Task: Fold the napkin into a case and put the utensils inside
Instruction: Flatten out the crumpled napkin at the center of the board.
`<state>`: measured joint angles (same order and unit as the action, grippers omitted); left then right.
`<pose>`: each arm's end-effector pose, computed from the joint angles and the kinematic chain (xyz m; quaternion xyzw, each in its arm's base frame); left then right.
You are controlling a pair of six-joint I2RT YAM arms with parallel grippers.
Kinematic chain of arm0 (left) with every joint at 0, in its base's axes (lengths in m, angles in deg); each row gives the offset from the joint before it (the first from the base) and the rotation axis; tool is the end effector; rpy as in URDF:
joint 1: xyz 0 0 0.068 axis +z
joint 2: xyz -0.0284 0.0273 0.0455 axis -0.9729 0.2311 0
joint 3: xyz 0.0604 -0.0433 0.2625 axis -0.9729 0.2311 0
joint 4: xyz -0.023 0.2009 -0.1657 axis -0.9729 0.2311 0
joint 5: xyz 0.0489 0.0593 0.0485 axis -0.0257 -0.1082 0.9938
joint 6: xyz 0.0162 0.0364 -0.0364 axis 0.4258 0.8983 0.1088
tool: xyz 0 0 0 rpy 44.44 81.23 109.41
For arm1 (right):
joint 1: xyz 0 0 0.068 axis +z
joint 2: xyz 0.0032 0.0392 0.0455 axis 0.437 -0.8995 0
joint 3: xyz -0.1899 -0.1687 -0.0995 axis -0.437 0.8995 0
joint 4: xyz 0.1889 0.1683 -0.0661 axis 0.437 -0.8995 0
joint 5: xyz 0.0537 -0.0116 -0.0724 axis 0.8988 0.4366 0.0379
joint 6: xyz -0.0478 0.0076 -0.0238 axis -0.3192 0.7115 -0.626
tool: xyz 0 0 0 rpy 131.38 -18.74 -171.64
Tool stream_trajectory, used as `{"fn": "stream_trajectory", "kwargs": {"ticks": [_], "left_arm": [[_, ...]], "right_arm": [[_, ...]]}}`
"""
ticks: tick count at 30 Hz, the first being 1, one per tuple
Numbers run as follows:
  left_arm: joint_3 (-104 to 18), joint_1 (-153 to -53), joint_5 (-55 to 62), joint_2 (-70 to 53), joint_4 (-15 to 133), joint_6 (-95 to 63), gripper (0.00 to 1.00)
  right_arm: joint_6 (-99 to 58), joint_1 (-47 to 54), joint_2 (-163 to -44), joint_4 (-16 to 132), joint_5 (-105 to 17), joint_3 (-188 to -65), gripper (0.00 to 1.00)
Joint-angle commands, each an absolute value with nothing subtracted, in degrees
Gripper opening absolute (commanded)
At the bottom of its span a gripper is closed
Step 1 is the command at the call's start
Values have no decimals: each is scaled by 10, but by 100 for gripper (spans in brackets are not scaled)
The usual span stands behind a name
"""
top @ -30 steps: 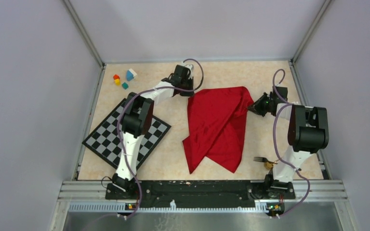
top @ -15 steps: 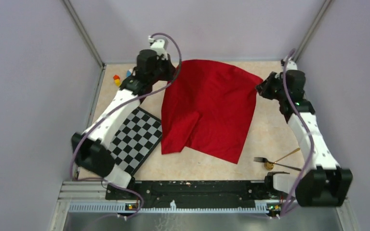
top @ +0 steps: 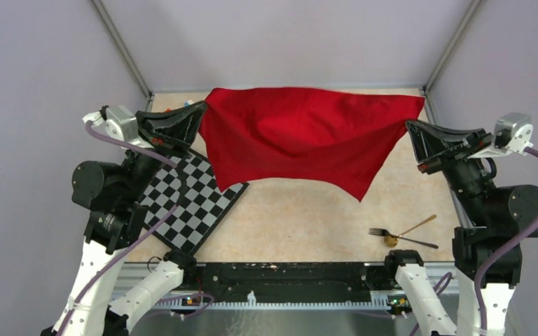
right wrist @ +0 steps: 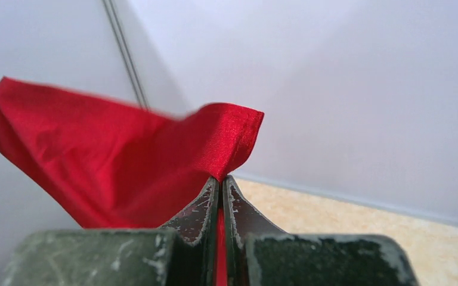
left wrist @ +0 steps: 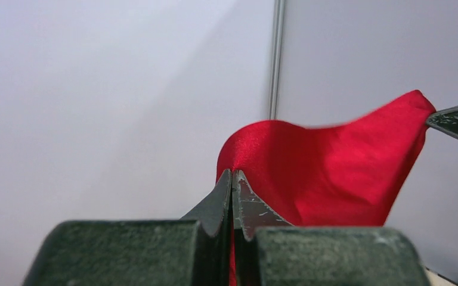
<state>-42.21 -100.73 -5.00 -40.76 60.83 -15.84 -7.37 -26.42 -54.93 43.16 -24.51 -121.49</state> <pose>0.0962 -0.0542 0.5140 0.1833 0.4878 -0.3281 0.7879 0.0539 0.0155 0.4929 -0.0925 0.5700 0.2622 0.7732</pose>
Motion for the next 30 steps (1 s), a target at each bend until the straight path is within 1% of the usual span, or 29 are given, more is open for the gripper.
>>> {"fn": "stream_trajectory", "kwargs": {"ticks": [1,4,6,8,11,13,17,20,22,23,24,25,26,27,28,29,30], "left_arm": [[-429,-1008,-28,-381,572,-162,0],[-425,-1008,7,-346,541,-173,0],[-434,-1008,52,-304,537,-186,0],[-449,-1008,96,-243,541,-189,0],[-466,-1008,145,-136,524,-184,0],[-484,-1006,139,-29,503,-172,0],[-566,-999,148,180,477,-157,7],[-697,-982,163,339,524,-163,2],[-792,-972,176,425,575,-156,11],[-843,-968,176,459,601,-150,16],[-897,-965,179,482,633,-143,31],[-928,-963,183,499,660,-139,49],[-949,-962,184,505,686,-137,63],[-952,-961,190,498,705,-140,74],[-939,-961,199,480,719,-149,83],[-914,-961,197,448,729,-160,91],[-889,-960,187,420,736,-171,95]], "right_arm": [[-54,-263,-563,428,-294,-1247,0],[-43,-263,-584,419,-380,-1248,0],[-38,-263,-622,404,-434,-1247,0],[-44,-263,-662,412,-468,-1228,0],[-54,-263,-731,461,-503,-1183,0],[-64,-263,-788,521,-510,-1153,0],[-125,-268,-941,695,-497,-1119,0],[-170,-281,-1091,748,-497,-1168,0],[-183,-287,-1192,717,-508,-1250,2],[-193,-288,-1245,675,-510,-1310,12],[-213,-286,-1316,603,-520,-1384,18],[-220,-283,-1356,537,-553,-1447,27],[-223,-280,-1388,484,-580,-1500,39],[-223,-279,-1410,431,-588,-1543,46],[-226,-280,-1426,363,-580,-1582,49],[-227,-277,-1434,320,-574,-1608,50],[-224,-274,-1437,282,-575,-1627,52]]}}
